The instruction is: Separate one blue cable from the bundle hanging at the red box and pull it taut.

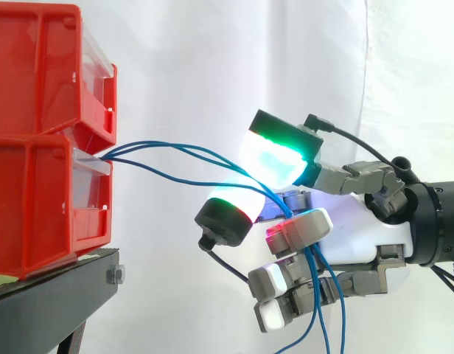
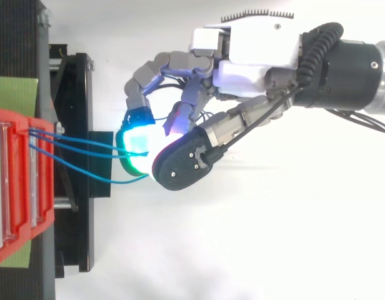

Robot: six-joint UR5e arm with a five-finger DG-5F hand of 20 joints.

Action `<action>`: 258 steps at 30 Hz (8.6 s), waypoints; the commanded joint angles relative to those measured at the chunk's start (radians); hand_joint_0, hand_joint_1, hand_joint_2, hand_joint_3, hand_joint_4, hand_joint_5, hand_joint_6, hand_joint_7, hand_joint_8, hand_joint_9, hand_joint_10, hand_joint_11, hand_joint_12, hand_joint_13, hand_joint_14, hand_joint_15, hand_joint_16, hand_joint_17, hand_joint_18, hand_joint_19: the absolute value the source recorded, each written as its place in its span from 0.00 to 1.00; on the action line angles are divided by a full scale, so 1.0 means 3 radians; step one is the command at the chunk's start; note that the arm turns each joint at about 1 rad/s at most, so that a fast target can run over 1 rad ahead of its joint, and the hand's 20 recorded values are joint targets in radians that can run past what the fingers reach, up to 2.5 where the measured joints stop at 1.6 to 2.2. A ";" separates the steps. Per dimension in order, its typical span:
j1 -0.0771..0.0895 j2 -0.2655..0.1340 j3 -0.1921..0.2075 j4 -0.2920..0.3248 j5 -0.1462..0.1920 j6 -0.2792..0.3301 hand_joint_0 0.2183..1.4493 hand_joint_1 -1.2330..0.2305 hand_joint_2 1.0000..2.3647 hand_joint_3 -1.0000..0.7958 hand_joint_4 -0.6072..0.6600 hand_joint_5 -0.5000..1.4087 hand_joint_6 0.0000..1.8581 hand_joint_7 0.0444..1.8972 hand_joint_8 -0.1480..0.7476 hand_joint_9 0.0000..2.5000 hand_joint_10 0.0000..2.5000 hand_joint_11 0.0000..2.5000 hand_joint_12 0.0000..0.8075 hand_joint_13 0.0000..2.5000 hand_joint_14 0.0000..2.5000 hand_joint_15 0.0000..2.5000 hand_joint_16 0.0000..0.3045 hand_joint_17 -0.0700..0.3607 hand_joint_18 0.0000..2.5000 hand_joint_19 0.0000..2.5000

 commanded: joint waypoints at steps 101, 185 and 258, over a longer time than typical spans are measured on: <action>-0.0011 0.0030 0.0014 -0.0146 0.0000 0.0020 0.34 0.28 0.01 0.38 0.48 0.21 0.48 0.61 0.50 0.55 0.01 0.47 0.44 0.39 0.01 0.30 0.14 0.38 0.27 0.28; -0.0001 0.0086 0.0014 -0.0223 0.0005 -0.0010 0.28 0.42 0.00 0.28 0.50 0.24 0.27 0.75 0.49 0.54 0.01 0.39 0.43 0.37 0.01 0.29 0.14 0.39 0.24 0.29; -0.0036 0.0224 0.0249 -0.0749 0.0005 -0.0138 0.34 0.30 0.01 0.49 0.48 0.18 0.51 0.56 0.53 0.50 0.01 0.47 0.47 0.36 0.01 0.29 0.16 0.41 0.26 0.27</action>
